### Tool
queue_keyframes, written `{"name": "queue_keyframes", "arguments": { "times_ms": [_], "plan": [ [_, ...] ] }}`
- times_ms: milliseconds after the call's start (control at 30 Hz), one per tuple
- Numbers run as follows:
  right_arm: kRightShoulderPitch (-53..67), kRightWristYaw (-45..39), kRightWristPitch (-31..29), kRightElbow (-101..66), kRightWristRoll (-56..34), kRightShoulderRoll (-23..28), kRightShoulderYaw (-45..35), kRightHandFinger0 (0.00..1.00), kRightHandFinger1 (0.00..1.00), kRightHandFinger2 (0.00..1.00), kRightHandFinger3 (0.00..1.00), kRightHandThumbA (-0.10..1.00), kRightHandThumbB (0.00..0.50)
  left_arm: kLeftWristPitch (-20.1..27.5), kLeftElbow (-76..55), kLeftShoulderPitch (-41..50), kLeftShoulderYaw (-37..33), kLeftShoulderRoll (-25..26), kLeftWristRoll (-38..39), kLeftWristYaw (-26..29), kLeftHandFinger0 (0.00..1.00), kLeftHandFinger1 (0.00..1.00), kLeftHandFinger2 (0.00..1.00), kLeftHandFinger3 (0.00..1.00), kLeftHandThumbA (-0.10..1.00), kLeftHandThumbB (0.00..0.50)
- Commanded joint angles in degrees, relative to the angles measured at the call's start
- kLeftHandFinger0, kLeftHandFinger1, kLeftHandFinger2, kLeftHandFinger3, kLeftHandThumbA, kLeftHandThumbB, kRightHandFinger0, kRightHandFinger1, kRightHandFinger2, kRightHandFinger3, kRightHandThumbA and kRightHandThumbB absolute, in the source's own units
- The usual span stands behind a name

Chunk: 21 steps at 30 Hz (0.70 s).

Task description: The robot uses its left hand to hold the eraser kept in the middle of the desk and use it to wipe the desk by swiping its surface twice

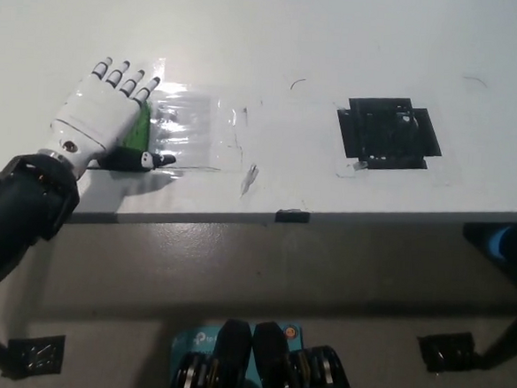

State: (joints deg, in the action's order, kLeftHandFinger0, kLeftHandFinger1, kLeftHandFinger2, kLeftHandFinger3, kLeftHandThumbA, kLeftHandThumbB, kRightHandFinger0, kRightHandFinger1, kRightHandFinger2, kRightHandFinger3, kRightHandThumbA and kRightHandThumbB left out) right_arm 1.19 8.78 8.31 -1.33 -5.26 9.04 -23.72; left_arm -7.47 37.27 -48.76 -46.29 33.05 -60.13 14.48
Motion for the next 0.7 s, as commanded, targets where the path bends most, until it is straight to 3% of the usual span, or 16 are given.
{"name": "queue_keyframes", "arguments": {
  "times_ms": [0,100,233,333,400,500,667],
  "plan": [
    [-1.0,1.1,-0.1,-2.1,-0.8,0.6,-0.8,1.00,1.00,1.00,1.00,1.00,0.156,-0.7,-2.7,0.7,4.2,-0.3,0.5,-0.2,1.00,1.00,1.00,1.00,1.00,0.443],
    [-1.5,1.3,0.1,-2.2,-0.5,1.0,-0.8,1.00,1.00,1.00,1.00,1.00,0.173,-1.4,-3.8,1.6,7.0,-1.5,0.9,-0.7,1.00,1.00,1.00,1.00,1.00,0.454],
    [-1.7,1.2,-0.6,-2.3,-0.7,1.0,-0.9,1.00,1.00,1.00,1.00,1.00,0.163,-1.3,-5.1,6.2,15.3,-5.9,7.6,0.3,1.00,1.00,1.00,1.00,1.00,0.437],
    [-2.0,1.3,-0.9,-2.2,-0.3,0.9,-0.7,1.00,1.00,1.00,1.00,1.00,0.169,0.0,-4.7,8.3,19.2,-8.7,10.5,-0.3,1.00,1.00,1.00,1.00,1.00,0.390],
    [-2.2,1.6,-0.9,-2.1,0.3,0.8,-0.5,1.00,1.00,1.00,1.00,1.00,0.173,0.6,-4.5,9.1,20.3,-9.6,10.3,0.1,1.00,1.00,1.00,1.00,1.00,0.378],
    [-2.8,1.8,-1.4,-1.6,0.6,1.0,-0.4,1.00,1.00,1.00,1.00,1.00,0.162,1.1,-2.4,9.3,20.8,-11.8,10.0,1.0,1.00,1.00,1.00,1.00,1.00,0.414],
    [-3.6,2.3,-1.6,-1.7,0.2,0.6,-0.7,1.00,1.00,1.00,1.00,1.00,0.186,0.4,0.2,8.0,20.7,-13.2,9.8,0.2,1.00,1.00,1.00,1.00,1.00,0.393]
  ]
}}
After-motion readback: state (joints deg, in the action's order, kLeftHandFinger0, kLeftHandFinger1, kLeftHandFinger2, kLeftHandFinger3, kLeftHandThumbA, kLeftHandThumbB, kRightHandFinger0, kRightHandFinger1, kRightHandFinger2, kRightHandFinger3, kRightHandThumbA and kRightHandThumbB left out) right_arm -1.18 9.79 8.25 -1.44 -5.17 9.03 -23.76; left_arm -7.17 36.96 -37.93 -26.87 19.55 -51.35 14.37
